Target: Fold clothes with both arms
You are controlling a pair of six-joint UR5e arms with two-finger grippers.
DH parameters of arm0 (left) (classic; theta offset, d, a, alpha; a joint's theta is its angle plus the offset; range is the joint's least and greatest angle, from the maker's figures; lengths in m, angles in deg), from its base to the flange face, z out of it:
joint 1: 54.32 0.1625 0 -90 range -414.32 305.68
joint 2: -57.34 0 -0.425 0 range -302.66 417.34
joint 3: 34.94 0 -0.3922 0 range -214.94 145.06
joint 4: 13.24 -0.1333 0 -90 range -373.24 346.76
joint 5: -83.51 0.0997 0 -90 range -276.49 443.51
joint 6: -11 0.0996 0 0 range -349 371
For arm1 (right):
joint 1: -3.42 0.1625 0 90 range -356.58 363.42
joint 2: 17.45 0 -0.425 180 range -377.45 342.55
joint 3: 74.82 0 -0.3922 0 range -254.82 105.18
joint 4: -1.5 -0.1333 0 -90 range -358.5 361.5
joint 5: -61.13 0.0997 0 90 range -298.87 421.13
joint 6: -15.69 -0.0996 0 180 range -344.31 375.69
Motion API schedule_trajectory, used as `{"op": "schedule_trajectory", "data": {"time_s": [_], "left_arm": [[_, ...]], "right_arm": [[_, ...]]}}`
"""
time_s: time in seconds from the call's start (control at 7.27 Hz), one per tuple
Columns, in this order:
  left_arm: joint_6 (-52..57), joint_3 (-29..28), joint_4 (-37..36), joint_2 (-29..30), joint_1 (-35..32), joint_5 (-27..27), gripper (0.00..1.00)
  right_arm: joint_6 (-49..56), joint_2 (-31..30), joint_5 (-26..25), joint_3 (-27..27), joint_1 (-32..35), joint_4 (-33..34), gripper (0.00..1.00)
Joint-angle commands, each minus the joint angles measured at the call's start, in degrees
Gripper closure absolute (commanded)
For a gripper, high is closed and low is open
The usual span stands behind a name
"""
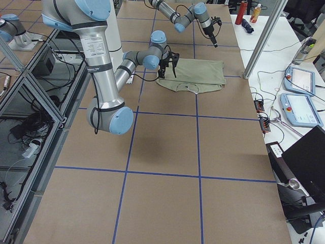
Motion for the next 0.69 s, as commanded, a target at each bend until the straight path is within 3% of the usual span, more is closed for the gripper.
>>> {"op": "schedule_trajectory", "data": {"time_s": [0.0,0.14,0.55], "left_arm": [[0.47,15.61,-8.34,-6.43,0.35,-4.38,0.00],[0.47,22.30,-9.23,-10.73,0.96,-4.75,0.00],[0.21,24.48,-9.50,-12.27,2.90,-4.75,0.00]], "right_arm": [[8.22,7.05,-0.26,6.74,-0.03,4.26,0.00],[12.00,8.91,-0.70,9.48,-0.03,4.61,0.00],[20.88,16.01,-0.53,17.30,-0.99,4.70,0.00]]}}
